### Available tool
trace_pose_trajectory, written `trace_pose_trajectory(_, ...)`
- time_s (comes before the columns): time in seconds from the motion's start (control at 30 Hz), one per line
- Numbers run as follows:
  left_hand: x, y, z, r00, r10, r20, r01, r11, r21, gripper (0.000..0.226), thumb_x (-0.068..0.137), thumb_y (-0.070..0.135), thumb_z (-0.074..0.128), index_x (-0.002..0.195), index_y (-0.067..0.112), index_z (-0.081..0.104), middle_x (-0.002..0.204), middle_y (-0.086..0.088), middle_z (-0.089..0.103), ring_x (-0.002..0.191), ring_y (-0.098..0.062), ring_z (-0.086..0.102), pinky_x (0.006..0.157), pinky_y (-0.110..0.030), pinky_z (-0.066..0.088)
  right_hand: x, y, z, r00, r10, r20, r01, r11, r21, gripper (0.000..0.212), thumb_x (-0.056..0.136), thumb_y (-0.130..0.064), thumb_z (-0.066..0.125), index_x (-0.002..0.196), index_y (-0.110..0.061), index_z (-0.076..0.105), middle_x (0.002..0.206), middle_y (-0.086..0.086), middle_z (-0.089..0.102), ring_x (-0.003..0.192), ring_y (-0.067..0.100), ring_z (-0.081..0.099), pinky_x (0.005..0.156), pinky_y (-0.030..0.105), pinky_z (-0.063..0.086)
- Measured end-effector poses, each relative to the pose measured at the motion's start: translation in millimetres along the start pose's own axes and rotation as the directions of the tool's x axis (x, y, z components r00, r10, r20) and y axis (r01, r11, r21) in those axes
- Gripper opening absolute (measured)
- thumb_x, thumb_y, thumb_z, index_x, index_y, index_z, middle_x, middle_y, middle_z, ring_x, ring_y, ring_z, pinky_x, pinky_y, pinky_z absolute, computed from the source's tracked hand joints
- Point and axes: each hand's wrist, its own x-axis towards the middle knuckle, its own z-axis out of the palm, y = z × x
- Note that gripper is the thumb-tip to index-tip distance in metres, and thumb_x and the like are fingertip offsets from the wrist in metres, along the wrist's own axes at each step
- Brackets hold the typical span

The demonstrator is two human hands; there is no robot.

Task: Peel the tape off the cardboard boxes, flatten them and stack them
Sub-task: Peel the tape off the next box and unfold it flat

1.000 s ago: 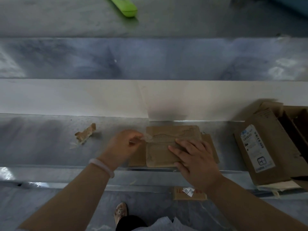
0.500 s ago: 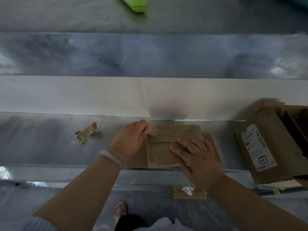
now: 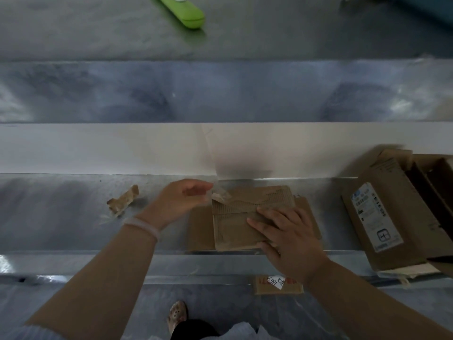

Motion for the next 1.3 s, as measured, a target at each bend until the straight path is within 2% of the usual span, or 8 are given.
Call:
trace_pose_trajectory(0.07, -1.4, -7.0, -0.6, 1.000, 0.021, -0.015, -0.020, 0.997, 0.079, 0.031, 0.080, 0.002, 0.070, 0.104, 0.022, 0.067, 0.104, 0.003, 0.067, 0.095, -0.004, 0.064, 0.078, -0.007, 0.047, 0.0, 0.2, 0.2, 1.000, 0.003, -0.007, -0.003, 1.000, 0.006, 0.048, 0.080, -0.046, 0.061, 0.127, -0.037, 0.061, 0.134, -0.009, 0.056, 0.115, 0.019, 0.054, 0.101, 0.043, 0.034)
trace_pose_trajectory(0.23, 4.2, -10.2, 18.0, 0.973, 0.187, -0.138, -0.112, 0.897, 0.428, 0.007, 0.081, 0.021, 0.073, 0.087, 0.023, 0.074, 0.087, 0.012, 0.067, 0.077, 0.003, 0.060, 0.068, 0.001, 0.038, 0.2, -0.6, -2.2, 1.000, 0.006, 0.014, -0.006, 1.000, 0.004, 0.048, 0.081, -0.046, 0.060, 0.128, -0.038, 0.060, 0.135, -0.010, 0.055, 0.118, 0.017, 0.051, 0.102, 0.041, 0.031)
trace_pose_trajectory(0.4, 14.3, -4.1, 21.8, 0.950, 0.285, -0.124, -0.174, 0.819, 0.547, 0.007, 0.086, 0.024, 0.066, 0.085, 0.021, 0.072, 0.083, 0.007, 0.068, 0.077, -0.007, 0.060, 0.073, -0.021, 0.048, 0.3, -0.6, -2.8, 0.999, 0.020, 0.050, -0.021, 1.000, 0.010, 0.049, 0.081, -0.046, 0.060, 0.130, -0.039, 0.058, 0.135, -0.012, 0.054, 0.120, 0.018, 0.051, 0.103, 0.045, 0.033)
trace_pose_trajectory(0.5, 19.8, 0.1, 22.7, 0.935, 0.334, -0.119, -0.190, 0.757, 0.625, 0.009, 0.087, 0.028, 0.063, 0.084, 0.026, 0.071, 0.082, 0.011, 0.062, 0.076, -0.006, 0.056, 0.071, -0.024, 0.047, 1.4, -0.4, -3.0, 0.999, 0.019, 0.044, -0.019, 1.000, 0.019, 0.049, 0.080, -0.046, 0.061, 0.128, -0.039, 0.059, 0.134, -0.013, 0.055, 0.118, 0.018, 0.052, 0.101, 0.042, 0.033)
trace_pose_trajectory(0.9, 35.0, 10.4, 31.4, 0.921, 0.377, -0.097, -0.243, 0.751, 0.614, 0.009, 0.086, 0.018, 0.063, 0.085, 0.021, 0.072, 0.084, 0.007, 0.065, 0.078, -0.007, 0.054, 0.071, -0.020, 0.038, 1.7, 2.4, 0.9, 1.000, 0.011, 0.024, -0.012, 0.999, 0.039, 0.049, 0.079, -0.046, 0.064, 0.127, -0.039, 0.061, 0.134, -0.013, 0.056, 0.117, 0.019, 0.054, 0.099, 0.043, 0.035)
trace_pose_trajectory(1.03, 33.7, 10.7, 23.9, 0.945, 0.322, -0.053, -0.255, 0.829, 0.497, 0.007, 0.085, 0.019, 0.067, 0.088, 0.021, 0.073, 0.087, 0.010, 0.066, 0.078, -0.002, 0.056, 0.071, -0.007, 0.038, 1.1, 1.6, -0.8, 0.999, 0.021, 0.044, -0.023, 0.999, 0.039, 0.048, 0.080, -0.047, 0.061, 0.128, -0.040, 0.059, 0.134, -0.015, 0.055, 0.118, 0.017, 0.054, 0.101, 0.039, 0.030)
trace_pose_trajectory(1.2, 38.7, 7.7, -6.2, 0.970, 0.159, 0.182, -0.226, 0.867, 0.443, 0.028, 0.080, 0.022, 0.073, 0.108, 0.021, 0.071, 0.104, 0.006, 0.065, 0.093, -0.006, 0.061, 0.088, -0.016, 0.046, 2.4, 1.5, -1.8, 0.999, 0.028, 0.045, -0.030, 0.999, 0.043, 0.048, 0.080, -0.048, 0.059, 0.128, -0.042, 0.059, 0.134, -0.015, 0.056, 0.117, 0.015, 0.052, 0.103, 0.039, 0.029)
trace_pose_trajectory(1.3, 37.7, 9.6, -10.8, 0.950, 0.072, 0.303, -0.204, 0.880, 0.430, 0.034, 0.082, 0.015, 0.071, 0.116, 0.017, 0.067, 0.114, 0.006, 0.063, 0.100, 0.000, 0.059, 0.087, -0.002, 0.038, 2.1, 1.2, -2.4, 0.999, 0.029, 0.041, -0.031, 0.998, 0.051, 0.049, 0.079, -0.047, 0.059, 0.128, -0.042, 0.059, 0.135, -0.015, 0.055, 0.117, 0.015, 0.052, 0.102, 0.040, 0.031)
